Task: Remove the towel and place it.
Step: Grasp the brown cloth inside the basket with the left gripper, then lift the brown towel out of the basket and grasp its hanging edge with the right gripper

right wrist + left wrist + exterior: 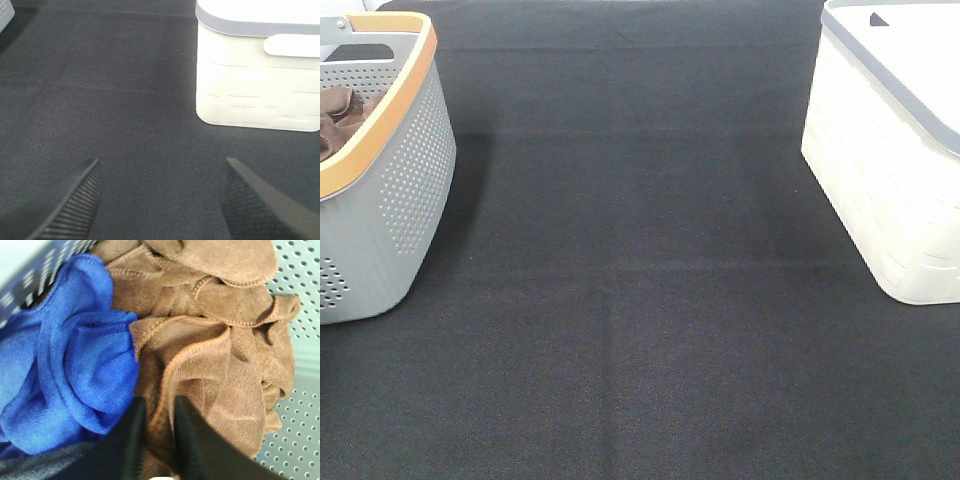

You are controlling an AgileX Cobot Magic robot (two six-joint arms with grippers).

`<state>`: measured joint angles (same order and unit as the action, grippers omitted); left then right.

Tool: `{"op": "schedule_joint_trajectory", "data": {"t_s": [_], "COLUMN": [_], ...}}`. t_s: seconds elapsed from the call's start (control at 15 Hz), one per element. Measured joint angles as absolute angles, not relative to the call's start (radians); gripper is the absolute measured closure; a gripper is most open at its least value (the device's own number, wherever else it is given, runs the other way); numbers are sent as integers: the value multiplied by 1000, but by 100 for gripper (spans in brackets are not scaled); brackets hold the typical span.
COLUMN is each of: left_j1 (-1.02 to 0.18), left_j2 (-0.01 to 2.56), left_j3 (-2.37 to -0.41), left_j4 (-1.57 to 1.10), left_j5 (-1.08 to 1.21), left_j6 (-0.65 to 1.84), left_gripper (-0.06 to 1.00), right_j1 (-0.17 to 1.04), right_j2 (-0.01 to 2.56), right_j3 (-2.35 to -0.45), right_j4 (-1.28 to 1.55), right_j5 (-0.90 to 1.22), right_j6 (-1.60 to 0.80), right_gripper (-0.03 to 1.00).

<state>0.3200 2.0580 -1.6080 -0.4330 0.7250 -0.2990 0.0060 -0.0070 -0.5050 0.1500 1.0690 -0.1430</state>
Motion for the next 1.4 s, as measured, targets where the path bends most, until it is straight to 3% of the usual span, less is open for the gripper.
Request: {"op": "schedule_joint_trajectory", "data": {"t_s": [0.07, 0.2, 0.67, 1.13, 1.4], "left_j1": [320, 320, 320, 320, 315], "left_j2": [2058, 2058, 2002, 1711, 1515], "left_j3": [-1608, -1608, -1608, -1608, -1608], "left_j4": [-433, -461, -535, -608, -838], "left_j5": [725, 724, 704, 675, 661], "left_j6": [-299, -275, -183, 75, 300], "left_gripper": [77, 94, 94, 94, 94], "right_j1": [6, 6, 6, 6, 6], "right_j2": [-7, -7, -7, -7, -7], "right_j3": [-505, -505, -505, -505, -505], "right_j4": [150, 150, 150, 150, 150], "right_j5": [1069, 1069, 1069, 1069, 1069], "right_j6": [-143, -143, -143, -142, -142], "right_gripper": [32, 32, 32, 32, 32]}}
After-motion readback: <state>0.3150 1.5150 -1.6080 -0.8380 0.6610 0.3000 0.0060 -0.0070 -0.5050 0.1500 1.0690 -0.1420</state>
